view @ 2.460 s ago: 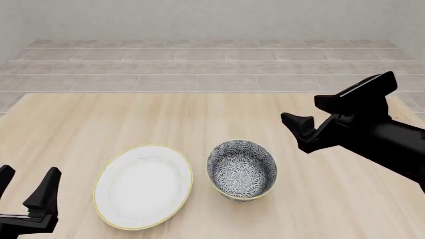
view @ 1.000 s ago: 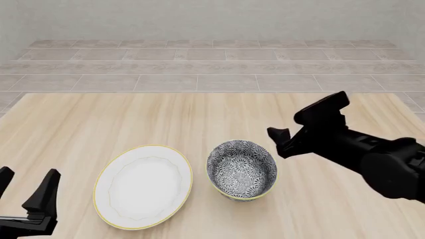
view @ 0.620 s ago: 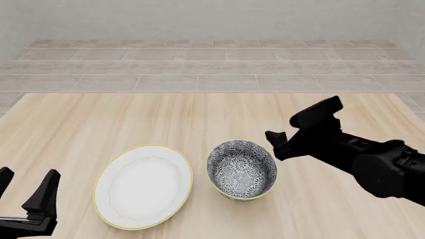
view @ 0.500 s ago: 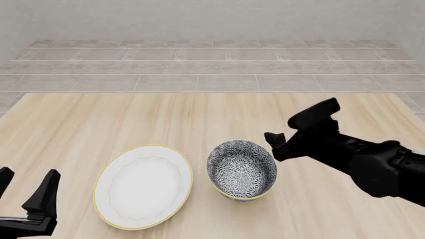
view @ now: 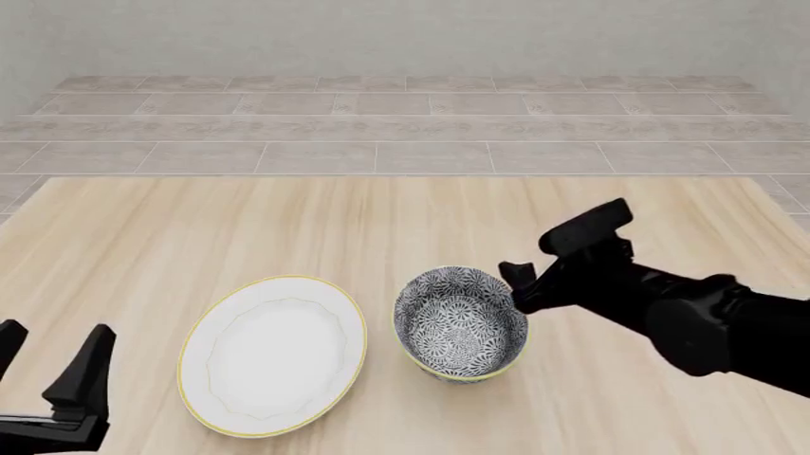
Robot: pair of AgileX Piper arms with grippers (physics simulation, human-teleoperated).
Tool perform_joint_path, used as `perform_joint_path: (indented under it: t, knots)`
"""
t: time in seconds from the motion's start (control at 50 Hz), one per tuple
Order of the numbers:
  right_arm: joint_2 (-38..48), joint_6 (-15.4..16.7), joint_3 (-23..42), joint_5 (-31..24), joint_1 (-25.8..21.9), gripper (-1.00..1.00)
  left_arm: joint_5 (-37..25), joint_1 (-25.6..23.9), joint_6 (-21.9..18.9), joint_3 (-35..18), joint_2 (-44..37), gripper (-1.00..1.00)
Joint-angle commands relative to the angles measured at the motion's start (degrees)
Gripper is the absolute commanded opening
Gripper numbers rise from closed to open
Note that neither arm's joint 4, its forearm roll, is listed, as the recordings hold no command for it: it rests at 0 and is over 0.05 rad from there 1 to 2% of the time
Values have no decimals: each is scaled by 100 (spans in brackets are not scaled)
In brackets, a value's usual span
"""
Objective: Put the bowl on the plate.
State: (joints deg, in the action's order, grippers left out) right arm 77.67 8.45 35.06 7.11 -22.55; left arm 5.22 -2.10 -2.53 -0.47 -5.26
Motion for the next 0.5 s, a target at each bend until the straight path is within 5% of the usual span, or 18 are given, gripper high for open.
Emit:
perform_joint_path:
  t: [0.02,0.5]
  knots:
    - [163,-42,-32,126,-18,100,33,-7,5,22,-17,100]
    - [475,-36,-86,361,-43,100,438,-5,19,37,-395,100]
